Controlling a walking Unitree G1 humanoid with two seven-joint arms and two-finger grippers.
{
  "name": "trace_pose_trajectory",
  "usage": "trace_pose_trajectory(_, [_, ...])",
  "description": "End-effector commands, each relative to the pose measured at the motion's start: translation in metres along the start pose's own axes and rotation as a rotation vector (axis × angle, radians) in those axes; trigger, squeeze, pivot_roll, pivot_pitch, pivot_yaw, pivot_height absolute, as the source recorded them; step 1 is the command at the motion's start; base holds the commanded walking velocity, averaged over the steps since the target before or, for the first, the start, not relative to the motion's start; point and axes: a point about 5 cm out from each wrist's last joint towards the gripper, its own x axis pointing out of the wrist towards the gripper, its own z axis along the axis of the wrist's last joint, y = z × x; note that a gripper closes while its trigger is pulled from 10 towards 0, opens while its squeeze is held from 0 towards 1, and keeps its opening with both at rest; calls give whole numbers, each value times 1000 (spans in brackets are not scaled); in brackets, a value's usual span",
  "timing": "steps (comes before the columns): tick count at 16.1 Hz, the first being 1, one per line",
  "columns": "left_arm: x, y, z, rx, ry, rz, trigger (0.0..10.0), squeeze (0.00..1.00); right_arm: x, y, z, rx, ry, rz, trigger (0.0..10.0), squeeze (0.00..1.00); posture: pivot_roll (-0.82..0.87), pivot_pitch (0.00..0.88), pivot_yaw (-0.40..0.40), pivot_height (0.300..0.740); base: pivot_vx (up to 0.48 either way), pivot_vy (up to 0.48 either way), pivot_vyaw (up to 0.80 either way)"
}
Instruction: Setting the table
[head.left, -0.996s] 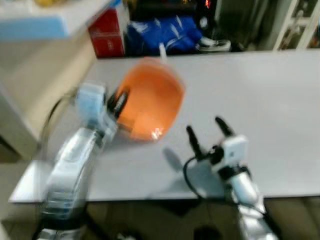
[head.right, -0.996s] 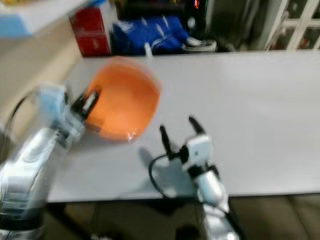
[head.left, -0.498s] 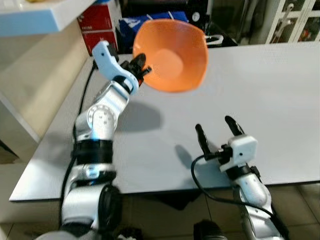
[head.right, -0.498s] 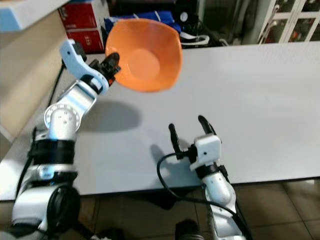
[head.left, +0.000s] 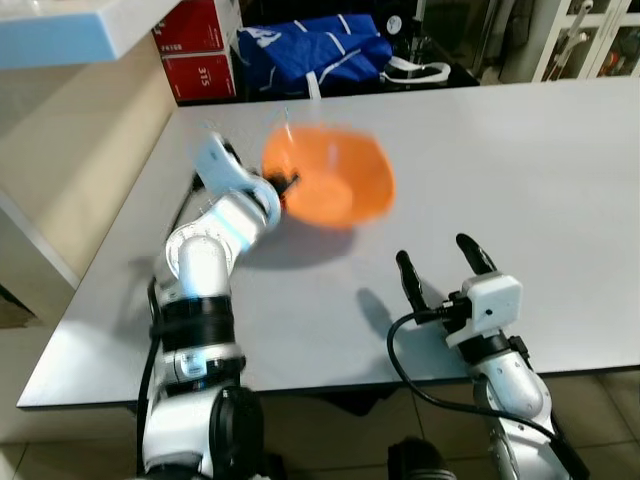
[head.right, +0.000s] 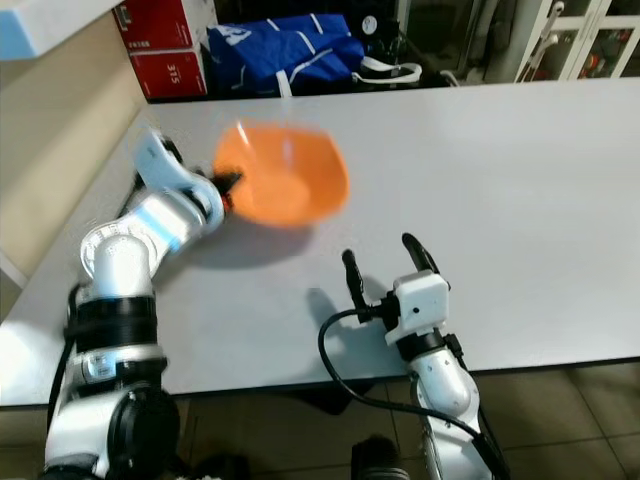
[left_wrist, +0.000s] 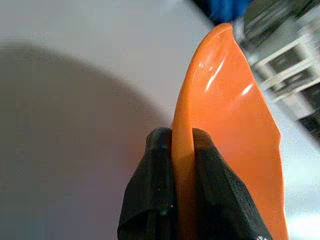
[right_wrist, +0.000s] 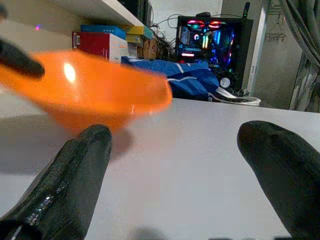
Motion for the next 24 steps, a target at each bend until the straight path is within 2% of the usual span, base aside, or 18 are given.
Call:
trace_pose_trajectory(1, [-7,-10,5,-8,-26,-14,0,0,-13,12,-27,48,155,27,10000,0,-202,0,139,666,0,0,0])
trace_pose_trajectory(5, [-9,-7,-4,-70,12,25,0,0,-14,15,-26,50,164,31,10000,0,-203,0,138,666,0,0,0])
trace_pose_trajectory(9, [-3,5,-4,-122,-17,22,0,0,-15,15,-24,47,164,36,10000,0,-205,0,131,666,0,0,0])
trace_pose_trajectory(14, [4,13,-11,-165,-4,20,0,0,-15,20,-14,44,153,41,10000,0,-212,0,131,666,0,0,0])
trace_pose_trajectory(16, [5,16,-13,-168,-13,32,10000,0,-12,21,-11,43,152,41,10000,0,-215,0,129,666,0,0,0])
trace_pose_trajectory(17, [6,18,-14,-166,-17,43,10000,0,-11,20,-8,43,151,40,10000,0,-214,0,128,666,0,0,0])
trace_pose_trajectory(18, [7,21,-15,-159,-17,56,10000,1000,-9,19,-5,43,151,40,10000,0,-214,0,128,666,0,0,0])
trace_pose_trajectory(24, [4,17,-8,-157,-48,48,10000,1000,-9,19,10,45,144,45,10000,0,-203,0,128,666,0,0,0])
